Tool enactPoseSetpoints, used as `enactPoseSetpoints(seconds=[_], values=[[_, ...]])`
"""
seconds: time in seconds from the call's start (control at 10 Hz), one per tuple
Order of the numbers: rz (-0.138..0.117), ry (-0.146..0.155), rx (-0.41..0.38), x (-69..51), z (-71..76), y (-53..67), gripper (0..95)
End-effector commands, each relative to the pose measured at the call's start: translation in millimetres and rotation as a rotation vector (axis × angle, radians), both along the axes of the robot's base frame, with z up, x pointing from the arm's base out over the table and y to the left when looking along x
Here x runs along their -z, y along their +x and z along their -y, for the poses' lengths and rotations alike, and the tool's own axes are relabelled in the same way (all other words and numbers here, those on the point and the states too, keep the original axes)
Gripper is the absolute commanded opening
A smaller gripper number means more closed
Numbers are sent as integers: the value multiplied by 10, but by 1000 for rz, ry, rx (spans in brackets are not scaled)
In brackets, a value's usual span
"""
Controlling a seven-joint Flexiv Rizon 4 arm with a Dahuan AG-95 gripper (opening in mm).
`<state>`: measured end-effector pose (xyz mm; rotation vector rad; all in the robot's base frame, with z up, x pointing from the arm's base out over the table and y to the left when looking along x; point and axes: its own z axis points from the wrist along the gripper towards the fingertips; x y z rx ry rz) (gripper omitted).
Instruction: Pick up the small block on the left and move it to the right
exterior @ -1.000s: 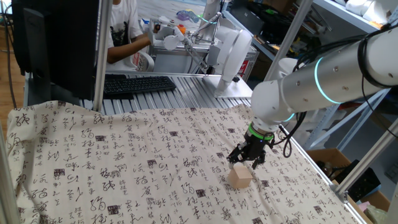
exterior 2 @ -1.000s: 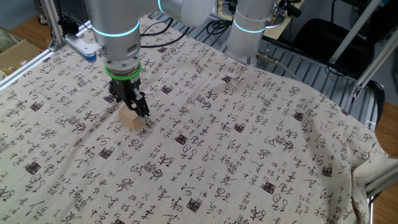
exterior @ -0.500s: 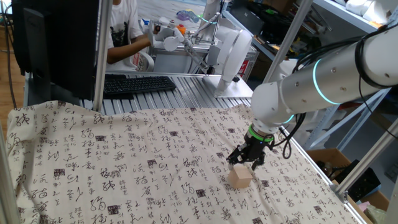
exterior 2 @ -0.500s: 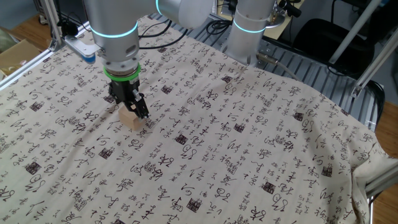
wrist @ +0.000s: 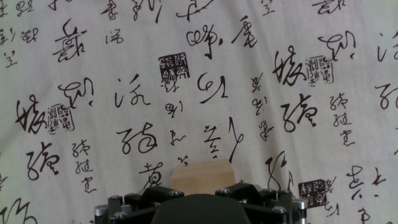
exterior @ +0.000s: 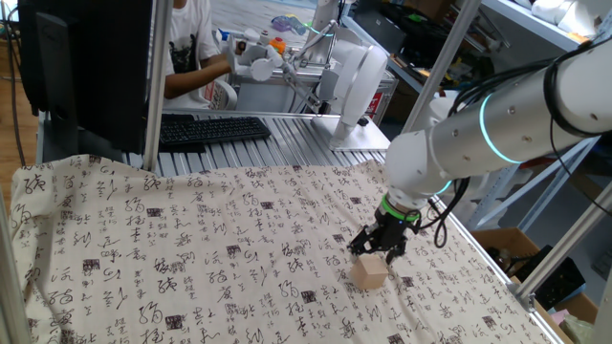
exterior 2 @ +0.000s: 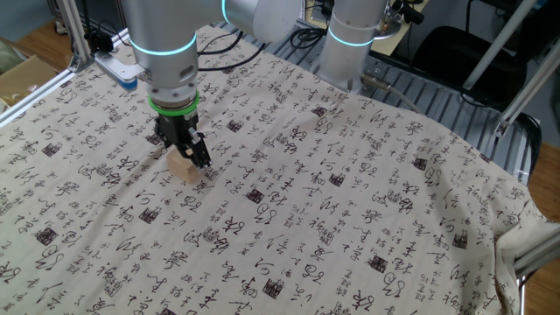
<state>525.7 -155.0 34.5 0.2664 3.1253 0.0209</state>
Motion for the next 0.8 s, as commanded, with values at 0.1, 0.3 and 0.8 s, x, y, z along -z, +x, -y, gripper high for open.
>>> enactPoseSetpoints(seconds=[0.1,0.3,0.8], values=[[1,0,1,20,-4,-9,950],[5,0,4,67,-6,-9,950],[3,5,0,129,-4,-6,950]])
